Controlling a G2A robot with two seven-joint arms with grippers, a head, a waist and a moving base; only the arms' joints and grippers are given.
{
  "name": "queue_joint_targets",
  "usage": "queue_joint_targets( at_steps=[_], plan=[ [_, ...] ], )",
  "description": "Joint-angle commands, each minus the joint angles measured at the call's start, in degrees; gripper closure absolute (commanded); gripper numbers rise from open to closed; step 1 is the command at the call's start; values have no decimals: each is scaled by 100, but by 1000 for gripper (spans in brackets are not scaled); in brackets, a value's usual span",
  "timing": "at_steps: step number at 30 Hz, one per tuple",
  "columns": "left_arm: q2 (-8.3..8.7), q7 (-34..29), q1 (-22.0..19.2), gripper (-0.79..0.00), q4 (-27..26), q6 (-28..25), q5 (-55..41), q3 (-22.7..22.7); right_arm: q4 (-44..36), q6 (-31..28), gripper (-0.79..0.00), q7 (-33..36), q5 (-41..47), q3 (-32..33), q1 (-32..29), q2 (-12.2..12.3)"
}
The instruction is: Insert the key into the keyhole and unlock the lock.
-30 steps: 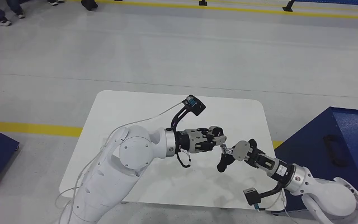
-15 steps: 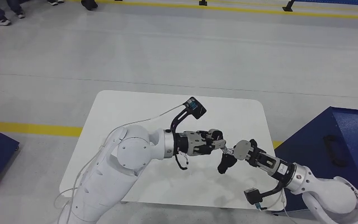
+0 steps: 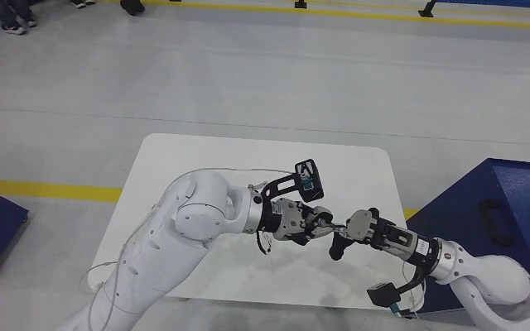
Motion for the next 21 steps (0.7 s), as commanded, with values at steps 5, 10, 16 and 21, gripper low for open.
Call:
queue_joint_targets(
  at_steps=[5, 10, 16, 21],
  plan=[
    [37, 165, 4, 0, -147, -269, 462, 27, 116, -130, 0, -231, 221, 17, 90, -34],
    [75, 365, 34, 0, -234, -437, 778, -15, 177, -241, 0, -376, 349, 1, 169, -65],
    [115, 501, 32, 0, -365, -605, 1187, -3, 225, -409, 0, -559, 483, -30, 266, -99],
    [140, 729, 45, 0, -458, -717, 1567, 0, 266, -522, 0, -661, 576, -54, 341, -127]
  ],
)
